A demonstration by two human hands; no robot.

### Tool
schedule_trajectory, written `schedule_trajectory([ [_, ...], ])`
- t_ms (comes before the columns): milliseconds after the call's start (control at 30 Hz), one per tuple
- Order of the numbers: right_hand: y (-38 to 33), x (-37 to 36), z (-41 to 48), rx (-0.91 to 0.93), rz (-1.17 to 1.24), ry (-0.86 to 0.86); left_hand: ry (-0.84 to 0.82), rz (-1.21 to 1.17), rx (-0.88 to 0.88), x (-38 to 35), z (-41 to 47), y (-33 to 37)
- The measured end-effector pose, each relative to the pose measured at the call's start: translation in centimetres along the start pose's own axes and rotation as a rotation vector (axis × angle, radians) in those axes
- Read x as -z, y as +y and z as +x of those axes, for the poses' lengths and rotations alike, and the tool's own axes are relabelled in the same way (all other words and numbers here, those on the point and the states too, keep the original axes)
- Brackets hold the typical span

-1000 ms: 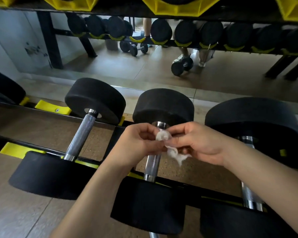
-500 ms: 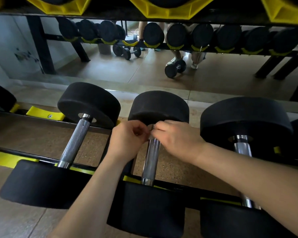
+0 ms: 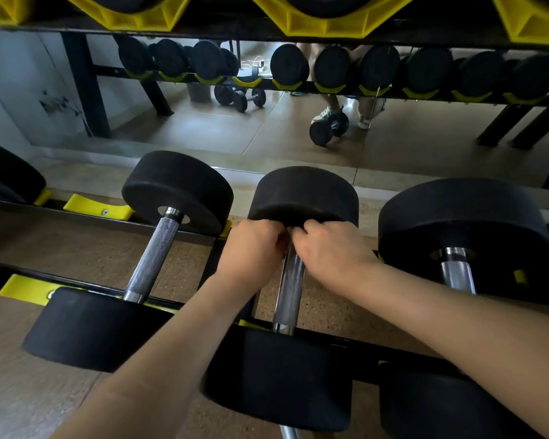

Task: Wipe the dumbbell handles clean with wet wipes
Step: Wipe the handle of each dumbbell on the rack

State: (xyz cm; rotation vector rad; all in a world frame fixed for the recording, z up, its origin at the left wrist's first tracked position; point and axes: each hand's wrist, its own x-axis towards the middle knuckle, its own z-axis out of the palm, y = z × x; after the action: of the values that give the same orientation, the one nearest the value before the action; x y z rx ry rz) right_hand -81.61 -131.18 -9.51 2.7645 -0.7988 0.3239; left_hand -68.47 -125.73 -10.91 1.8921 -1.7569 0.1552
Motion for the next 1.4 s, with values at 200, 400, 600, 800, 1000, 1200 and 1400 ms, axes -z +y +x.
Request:
schedule_trajectory([
  [200, 0.4, -0.5, -2.1, -0.114, 0.546, -0.055, -0.255, -0.102, -0.013, 1.4, -0.8, -0.3],
  [400, 0.9, -1.5, -0.9, -0.111, 0.341, 0.104, 0.048, -0.084, -0.112, -0.1, 0.3, -0.2],
  [600, 1.2, -1.2, -2.6, 0.009, 0.471, -0.006, -0.06, -0.114, -0.013, 0.2, -0.3, -0.1],
  [800, 1.4, -1.1, -1.6, 0.123, 0.195, 0.056, -0.183, -0.106, 0.223, -0.4, 1.4, 0.0],
  [1000, 2.1, -1.4, -1.5, 0.051, 0.37, 0.065, -0.228, 0.062, 0.184, 0.2, 0.6, 1.3],
  [1200, 1.3, -1.9, -2.5, -0.15, 0.559, 0.156, -0.121, 0.085, 0.075, 0.7, 1.0, 1.7],
  [1400, 1.9, -2.5, -1.9, -0.088, 0.544, 0.143, -0.126, 0.085, 0.157, 0.2, 0.0, 1.5],
])
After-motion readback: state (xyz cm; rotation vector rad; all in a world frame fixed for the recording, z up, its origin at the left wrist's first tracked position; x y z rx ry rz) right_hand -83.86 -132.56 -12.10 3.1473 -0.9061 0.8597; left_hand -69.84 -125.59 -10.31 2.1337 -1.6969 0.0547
